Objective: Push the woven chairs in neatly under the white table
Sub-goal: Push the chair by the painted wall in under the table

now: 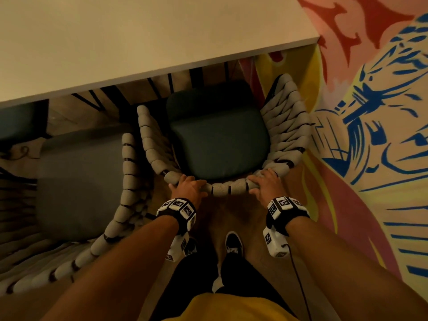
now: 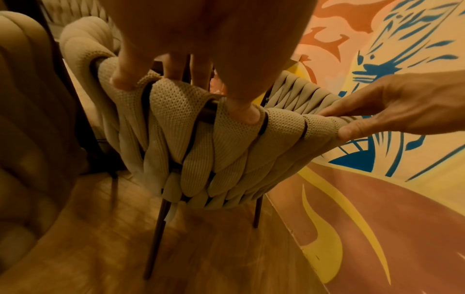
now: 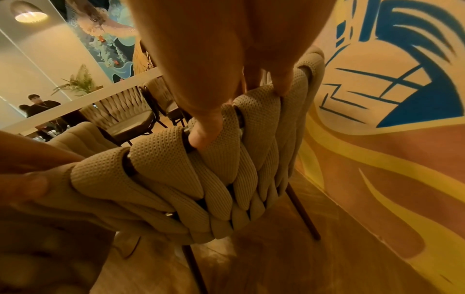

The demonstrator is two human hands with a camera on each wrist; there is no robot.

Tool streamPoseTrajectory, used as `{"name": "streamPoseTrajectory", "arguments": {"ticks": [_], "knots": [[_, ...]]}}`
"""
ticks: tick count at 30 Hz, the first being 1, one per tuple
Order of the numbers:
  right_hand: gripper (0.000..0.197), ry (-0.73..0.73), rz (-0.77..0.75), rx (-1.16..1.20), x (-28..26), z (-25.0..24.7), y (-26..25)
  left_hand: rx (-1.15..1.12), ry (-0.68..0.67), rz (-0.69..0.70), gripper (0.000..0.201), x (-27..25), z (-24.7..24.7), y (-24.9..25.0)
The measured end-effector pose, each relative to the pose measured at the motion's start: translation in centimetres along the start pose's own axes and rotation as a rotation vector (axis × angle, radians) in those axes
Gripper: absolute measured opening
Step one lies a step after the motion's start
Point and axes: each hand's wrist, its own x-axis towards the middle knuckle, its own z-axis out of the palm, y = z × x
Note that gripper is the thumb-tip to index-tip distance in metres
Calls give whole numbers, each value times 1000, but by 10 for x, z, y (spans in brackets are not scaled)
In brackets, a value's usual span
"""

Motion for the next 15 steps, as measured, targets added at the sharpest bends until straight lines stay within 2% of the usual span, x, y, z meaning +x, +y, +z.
{"name": "streamPoseTrajectory", "arguments": {"ticks": [6,11,15], "knots": [[48,32,-11,-73,9,-17,6,-38,28,11,45,12,-10,13],[48,-62,5,-143,8,-20,-4,-57,-32,-1,47,20,-5,1],[50,-97,2,-163,2,-11,-7,-30,-27,-27,52,12,3,-6]]}}
